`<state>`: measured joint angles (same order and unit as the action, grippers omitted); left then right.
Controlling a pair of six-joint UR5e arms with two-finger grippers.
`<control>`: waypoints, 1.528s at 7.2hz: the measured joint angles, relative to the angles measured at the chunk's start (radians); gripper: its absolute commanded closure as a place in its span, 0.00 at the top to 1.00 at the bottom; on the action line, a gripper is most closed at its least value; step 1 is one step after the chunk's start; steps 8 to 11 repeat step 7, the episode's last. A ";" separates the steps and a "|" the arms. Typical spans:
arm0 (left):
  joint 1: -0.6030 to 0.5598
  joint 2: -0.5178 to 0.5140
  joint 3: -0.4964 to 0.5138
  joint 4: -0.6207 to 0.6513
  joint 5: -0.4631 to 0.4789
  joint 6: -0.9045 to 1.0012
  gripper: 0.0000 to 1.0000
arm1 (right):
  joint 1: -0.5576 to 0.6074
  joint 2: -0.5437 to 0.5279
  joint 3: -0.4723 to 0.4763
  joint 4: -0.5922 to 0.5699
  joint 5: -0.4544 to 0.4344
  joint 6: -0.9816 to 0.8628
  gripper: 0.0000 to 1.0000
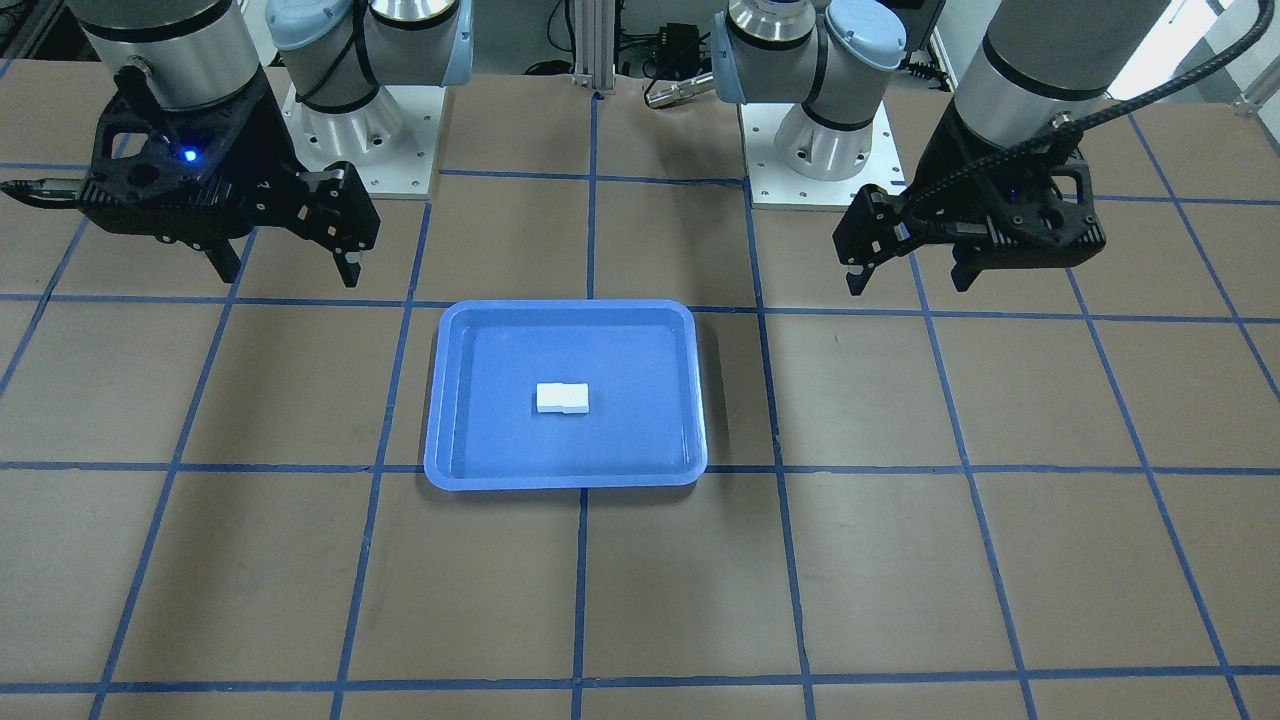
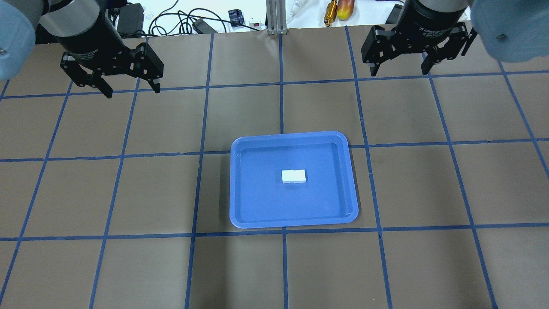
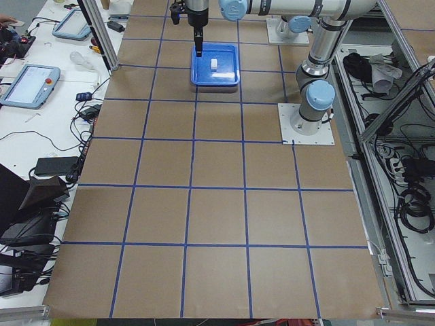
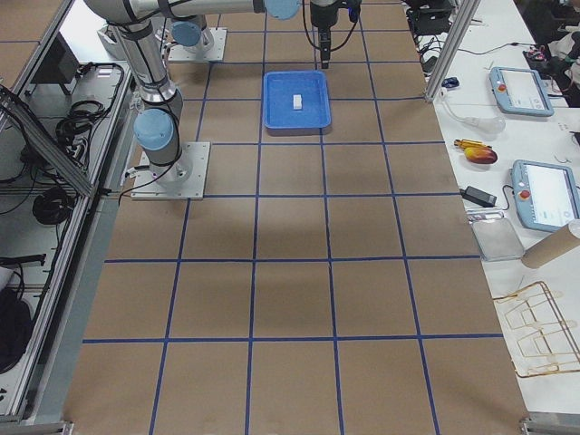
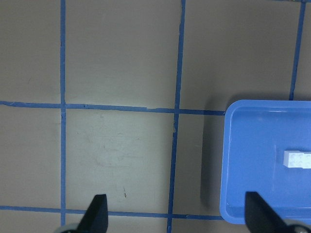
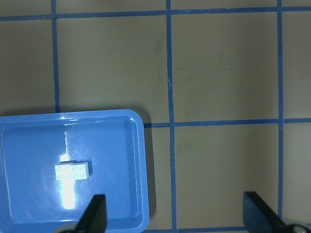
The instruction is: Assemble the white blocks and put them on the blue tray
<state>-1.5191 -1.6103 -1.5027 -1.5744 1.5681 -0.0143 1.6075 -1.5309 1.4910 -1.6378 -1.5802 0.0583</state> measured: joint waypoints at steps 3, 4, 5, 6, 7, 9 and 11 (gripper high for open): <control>0.002 -0.015 0.000 0.006 -0.007 0.001 1.00 | 0.000 0.001 0.001 0.000 0.000 0.000 1.00; 0.002 -0.016 0.000 0.007 -0.007 0.000 1.00 | 0.000 0.002 0.002 -0.001 0.000 0.001 1.00; 0.003 -0.016 0.000 0.008 -0.008 0.000 1.00 | 0.000 0.002 0.002 -0.001 0.000 0.001 1.00; 0.002 -0.016 0.000 0.008 -0.007 0.001 1.00 | 0.000 0.002 0.003 0.000 0.000 0.001 1.00; 0.002 -0.014 -0.001 0.008 -0.005 0.001 1.00 | 0.000 0.002 0.004 0.001 0.001 0.002 1.00; 0.002 -0.014 -0.001 0.008 -0.005 0.001 1.00 | 0.000 0.002 0.004 0.001 0.001 0.002 1.00; 0.002 -0.014 -0.001 0.008 -0.005 0.001 1.00 | 0.000 0.002 0.004 0.001 0.001 0.002 1.00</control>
